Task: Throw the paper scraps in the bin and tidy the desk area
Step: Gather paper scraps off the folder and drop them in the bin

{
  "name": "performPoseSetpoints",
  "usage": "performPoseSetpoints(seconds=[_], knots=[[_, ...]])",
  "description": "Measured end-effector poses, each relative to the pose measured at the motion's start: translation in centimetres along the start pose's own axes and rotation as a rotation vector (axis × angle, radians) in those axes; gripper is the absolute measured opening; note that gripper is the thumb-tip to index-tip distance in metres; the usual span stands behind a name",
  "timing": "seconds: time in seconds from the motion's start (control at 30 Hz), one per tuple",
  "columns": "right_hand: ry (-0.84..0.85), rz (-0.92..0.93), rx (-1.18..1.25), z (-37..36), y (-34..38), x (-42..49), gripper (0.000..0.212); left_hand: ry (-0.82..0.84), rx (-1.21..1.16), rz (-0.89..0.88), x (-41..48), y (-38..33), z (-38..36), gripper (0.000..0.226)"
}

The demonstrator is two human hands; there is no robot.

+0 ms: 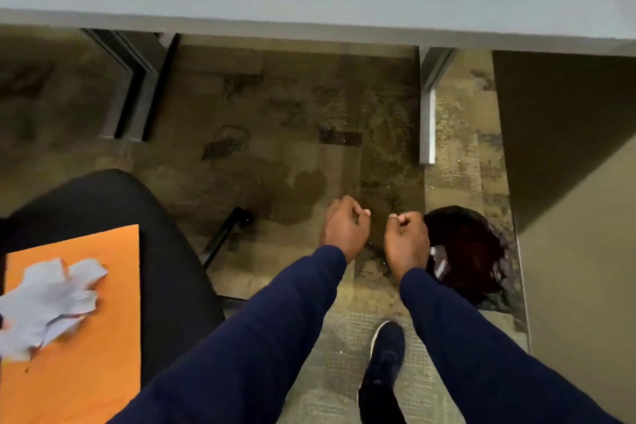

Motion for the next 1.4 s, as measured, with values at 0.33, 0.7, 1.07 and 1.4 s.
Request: performPoseSetpoints(seconds=[0.33, 0.7, 1.07, 1.4], knots=[[0.163, 0.22, 0.036, -11.8, 13.2, -14.3, 0.013, -0.19, 0.059, 0.097, -5.8, 11.6, 18.7, 0.009], [0.447, 0.383, -0.024, -27.1, 19.2, -30.0, 0.014, -0.395, 0.055, 0.275, -13.9, 30.1, 31.9, 0.014], [0.743, 0.874, -0.547, -38.5, 20.8, -39.0, 0.079, -0.591, 0.311, 0.555, -19.0, 41.0, 36.0, 0.065], [0.745, 1.191, -0.866, -41.9, 20.8, -41.3, 0.065, -0.428, 0.378, 0.534, -18.2, 42.9, 32.6, 0.064]])
Point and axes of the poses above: each hand's wrist, its own x-axis towards the middle knuckle, its own z-axis out of the back of the hand, y = z × x, the point moved 10 cm from there along x, towards the middle knuckle, and after that the axes turned 7 degrees about x, right-handed, at the moved point
